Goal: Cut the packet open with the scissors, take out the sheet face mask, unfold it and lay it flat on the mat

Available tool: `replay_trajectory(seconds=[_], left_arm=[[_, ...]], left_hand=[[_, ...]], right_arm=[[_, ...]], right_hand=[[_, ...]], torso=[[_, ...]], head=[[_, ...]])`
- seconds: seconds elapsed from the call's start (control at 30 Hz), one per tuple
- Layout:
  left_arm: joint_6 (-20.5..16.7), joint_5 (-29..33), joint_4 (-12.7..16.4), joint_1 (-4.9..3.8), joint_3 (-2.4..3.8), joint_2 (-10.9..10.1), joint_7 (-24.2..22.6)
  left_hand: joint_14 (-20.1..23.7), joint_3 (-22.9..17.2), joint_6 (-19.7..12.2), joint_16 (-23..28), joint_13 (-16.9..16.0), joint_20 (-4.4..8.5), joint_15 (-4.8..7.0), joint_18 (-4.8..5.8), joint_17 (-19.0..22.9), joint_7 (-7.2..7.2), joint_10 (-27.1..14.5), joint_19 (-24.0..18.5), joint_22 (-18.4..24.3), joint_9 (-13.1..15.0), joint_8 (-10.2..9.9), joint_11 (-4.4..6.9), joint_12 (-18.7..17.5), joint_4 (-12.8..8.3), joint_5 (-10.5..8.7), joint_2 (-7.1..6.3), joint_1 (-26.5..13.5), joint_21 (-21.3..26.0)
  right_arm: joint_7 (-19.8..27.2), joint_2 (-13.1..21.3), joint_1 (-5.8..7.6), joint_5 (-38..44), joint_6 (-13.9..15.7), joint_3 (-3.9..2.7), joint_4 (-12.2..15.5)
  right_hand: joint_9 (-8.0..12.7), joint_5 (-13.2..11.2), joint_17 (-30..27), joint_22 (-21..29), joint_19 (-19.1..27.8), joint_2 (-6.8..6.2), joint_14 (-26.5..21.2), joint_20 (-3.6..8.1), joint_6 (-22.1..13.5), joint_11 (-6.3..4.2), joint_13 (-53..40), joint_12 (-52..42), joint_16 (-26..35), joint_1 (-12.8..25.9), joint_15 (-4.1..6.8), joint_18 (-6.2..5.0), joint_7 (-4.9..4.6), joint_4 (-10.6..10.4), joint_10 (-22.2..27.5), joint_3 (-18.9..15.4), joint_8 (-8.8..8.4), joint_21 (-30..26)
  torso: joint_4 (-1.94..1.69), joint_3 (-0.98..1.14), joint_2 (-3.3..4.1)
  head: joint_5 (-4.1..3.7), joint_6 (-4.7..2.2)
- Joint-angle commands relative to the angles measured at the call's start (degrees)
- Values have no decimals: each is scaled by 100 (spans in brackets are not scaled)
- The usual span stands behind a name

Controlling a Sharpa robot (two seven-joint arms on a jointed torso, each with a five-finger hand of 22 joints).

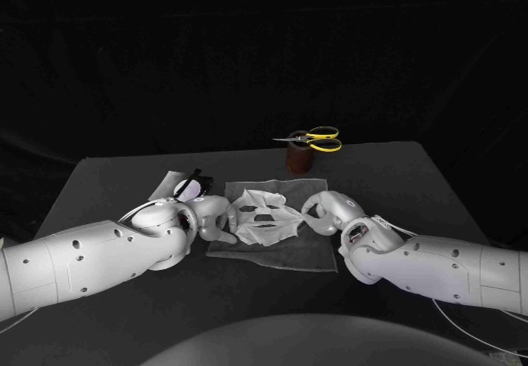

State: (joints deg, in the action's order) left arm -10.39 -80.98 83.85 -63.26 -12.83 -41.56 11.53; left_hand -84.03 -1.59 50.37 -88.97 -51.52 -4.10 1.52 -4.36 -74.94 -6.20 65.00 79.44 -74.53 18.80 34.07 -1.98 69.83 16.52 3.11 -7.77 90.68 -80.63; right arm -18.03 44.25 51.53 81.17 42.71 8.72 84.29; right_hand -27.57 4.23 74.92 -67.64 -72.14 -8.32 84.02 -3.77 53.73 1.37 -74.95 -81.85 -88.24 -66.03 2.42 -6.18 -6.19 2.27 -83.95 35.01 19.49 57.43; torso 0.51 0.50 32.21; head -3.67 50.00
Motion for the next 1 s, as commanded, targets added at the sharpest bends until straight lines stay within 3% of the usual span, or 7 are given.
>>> replay_trajectory(seconds=[0.03, 0.2, 0.3, 0.4, 0.57, 0.7, 1.0], left_arm=[[58, 22, -6, 18, -19, -7, -70], [-252, 148, 6, 17, -17, -20, -372], [-495, 333, 26, 6, -12, -37, -699], [-706, 529, 57, -17, 3, -56, -1044], [-913, 902, 129, -67, 46, -111, -1491], [-951, 1364, 163, -107, 168, -161, -1781], [-595, 2440, 116, -197, 524, -232, -1809]], left_hand=[[-527, -6, -48, -16, 11, -6, 10, 51, -1292, -8, 11, 25, -7, 0, 8, 1, 28, 2, -33, 43, 6, -37], [-490, 35, -146, 28, 317, -18, -13, 28, -1189, -45, -242, -50, 89, -16, -16, -30, -147, 10, -33, -1, -38, 22], [-425, 49, -299, 101, 949, -53, -52, -15, -1023, -83, -744, -193, 270, -39, -52, -70, -548, 4, -32, -8, -41, 138], [-343, 75, -445, 188, 1318, -93, -95, -55, -835, -135, -1038, -329, 435, -60, -74, -119, -779, 4, -31, -31, -49, 249], [-257, 82, -482, 282, 1397, -113, -112, -84, -634, -155, -1098, -422, 554, -63, -60, -137, -835, 4, -31, -31, -47, 329], [-101, 78, -515, 463, 1534, -146, -141, -135, -292, -186, -1211, -587, 769, -71, -19, -171, -989, 3, -32, -12, -23, 485], [106, 79, -598, 707, 1732, -169, -158, -182, 131, -193, -1327, -752, 987, -92, 4, -185, -1205, 0, -30, 6, -12, 656]], right_arm=[[483, 36, 8, -559, 97, -2, 25], [911, 96, 29, -901, 134, -5, 104], [1060, 139, 85, -1006, 134, -11, 159], [1079, 172, 172, -1019, 100, -16, 171], [1041, 163, 316, -1006, -30, -23, 76], [991, 97, 398, -1011, -185, -37, -35], [848, -159, 511, -1234, -649, -55, -321]], right_hand=[[79, 119, 1067, 186, 162, -136, 461, -66, -225, 107, -970, 224, 94, 161, -98, -142, -123, -91, -299, -206, -163, -301], [153, 113, 959, 361, 322, -241, 412, -152, -406, 189, -898, 346, 163, 228, -178, -194, -203, -226, -237, -481, -305, -601], [153, 122, 981, 348, 309, -230, 419, -156, -397, 189, -911, 319, 149, 225, -180, -191, -202, -238, -245, -493, -303, -584], [158, 164, 1036, 299, 255, -165, 439, -165, -344, 180, -952, 231, 112, 140, -175, -184, -191, -249, -274, -509, -291, -519], [166, 64, 1197, 131, 74, -2, 499, -149, -174, 136, -1078, -26, 9, -97, -141, -144, -140, -192, -364, -432, -243, -278], [199, -27, 1326, -65, -122, 172, 544, -108, -54, 94, -1182, -229, -70, -282, -99, -89, -98, -121, -434, -275, -248, 4], [238, -46, 1508, -296, -337, 216, 598, -72, 41, 68, -1349, -536, -176, -280, -69, -21, -72, -100, -530, -222, -282, 340]], torso=[[4, 0, -3], [2, 2, -1], [3, 1, -1], [2, -2, 0], [-4, -5, -4], [-12, 5, 8], [-3, 5, 7]], head=[[3, 0], [5, 0], [1, 0], [-20, 0], [-33, 0], [-35, 0], [-22, 0]])
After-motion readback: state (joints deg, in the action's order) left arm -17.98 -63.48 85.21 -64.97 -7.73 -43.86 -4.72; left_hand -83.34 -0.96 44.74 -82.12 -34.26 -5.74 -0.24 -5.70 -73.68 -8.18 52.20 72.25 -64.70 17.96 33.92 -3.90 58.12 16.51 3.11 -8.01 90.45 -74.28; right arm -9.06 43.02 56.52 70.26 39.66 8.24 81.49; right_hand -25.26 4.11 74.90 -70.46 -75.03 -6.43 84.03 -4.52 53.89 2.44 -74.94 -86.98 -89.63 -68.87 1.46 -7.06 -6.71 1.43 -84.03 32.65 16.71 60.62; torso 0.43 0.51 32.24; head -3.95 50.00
